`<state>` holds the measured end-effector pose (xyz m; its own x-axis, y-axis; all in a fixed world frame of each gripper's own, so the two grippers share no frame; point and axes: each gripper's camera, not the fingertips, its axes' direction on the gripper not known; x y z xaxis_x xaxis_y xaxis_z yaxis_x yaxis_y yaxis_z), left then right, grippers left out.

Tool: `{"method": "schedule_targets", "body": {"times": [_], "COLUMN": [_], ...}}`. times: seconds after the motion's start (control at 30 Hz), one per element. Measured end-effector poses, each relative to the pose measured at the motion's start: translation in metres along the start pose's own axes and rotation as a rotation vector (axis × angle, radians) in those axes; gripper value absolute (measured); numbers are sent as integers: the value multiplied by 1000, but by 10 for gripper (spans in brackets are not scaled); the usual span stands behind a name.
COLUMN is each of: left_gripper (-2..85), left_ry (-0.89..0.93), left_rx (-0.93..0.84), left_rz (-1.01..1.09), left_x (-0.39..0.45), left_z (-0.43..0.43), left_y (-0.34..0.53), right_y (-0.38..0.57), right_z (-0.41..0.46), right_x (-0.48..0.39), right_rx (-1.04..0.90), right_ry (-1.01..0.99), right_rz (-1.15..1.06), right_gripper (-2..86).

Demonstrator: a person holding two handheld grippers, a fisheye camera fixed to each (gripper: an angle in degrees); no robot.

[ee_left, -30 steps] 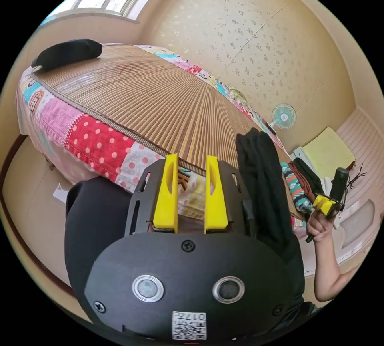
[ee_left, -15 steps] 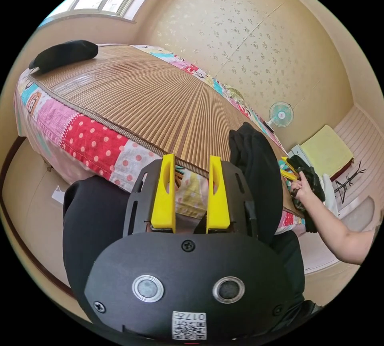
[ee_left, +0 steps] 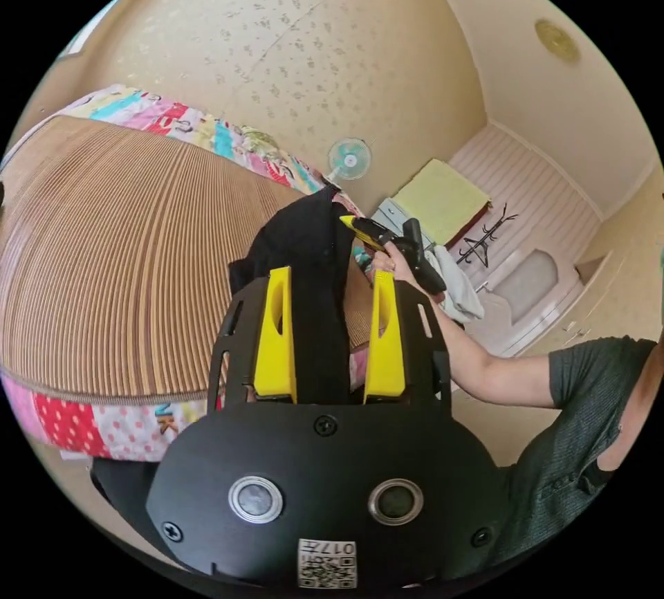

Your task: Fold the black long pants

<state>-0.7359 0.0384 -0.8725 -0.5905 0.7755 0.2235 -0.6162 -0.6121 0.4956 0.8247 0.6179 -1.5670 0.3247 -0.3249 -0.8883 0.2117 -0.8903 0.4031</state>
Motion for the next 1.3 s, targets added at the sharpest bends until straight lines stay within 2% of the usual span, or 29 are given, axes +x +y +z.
{"method": "schedule_targets", "body": {"times": [0.07,0.17,0.23,0.37,0.47,0.53,0.63,0.7,0.77,0.97,1.1,1.23,1.3], "left_gripper": [208,228,212,72,58,59,60,58,58,61,64,65,67], "left_ry": [1,182,248,142,244,276,359,190,71,118,36,35,72], "left_rx": [9,-42,42,233,313,310,149,192,232,399,517,458,455], "left_rz": [23,-1,-26,-30,62,151,257,383,416,461,590,631,528], "left_x": [3,10,26,67,88,105,135,184,225,318,362,360,331], "left_z": [16,42,27,-45,-112,-154,-209,-253,-276,-320,-332,-314,-292], "left_y": [-25,-51,-45,-2,12,8,-24,-38,-48,-69,-57,-57,-68], "right_y": [18,55,77,96,105,115,125,128,132,165,188,208,204], "right_z": [-9,-33,-60,-117,-169,-206,-253,-278,-300,-376,-403,-404,-397], "right_x": [-48,-113,-149,-178,-194,-214,-249,-276,-308,-400,-434,-439,-427], "right_rx": [-17,-20,-28,42,143,237,354,393,425,659,754,826,805], "right_ry": [-40,-157,-200,-204,-190,-210,-246,-264,-244,-173,-118,24,27], "right_rz": [-147,-333,-413,-427,-413,-420,-465,-506,-557,-680,-671,-671,-650], "right_gripper": [29,28,26,22,19,18,18,18,17,18,21,24,24]}}
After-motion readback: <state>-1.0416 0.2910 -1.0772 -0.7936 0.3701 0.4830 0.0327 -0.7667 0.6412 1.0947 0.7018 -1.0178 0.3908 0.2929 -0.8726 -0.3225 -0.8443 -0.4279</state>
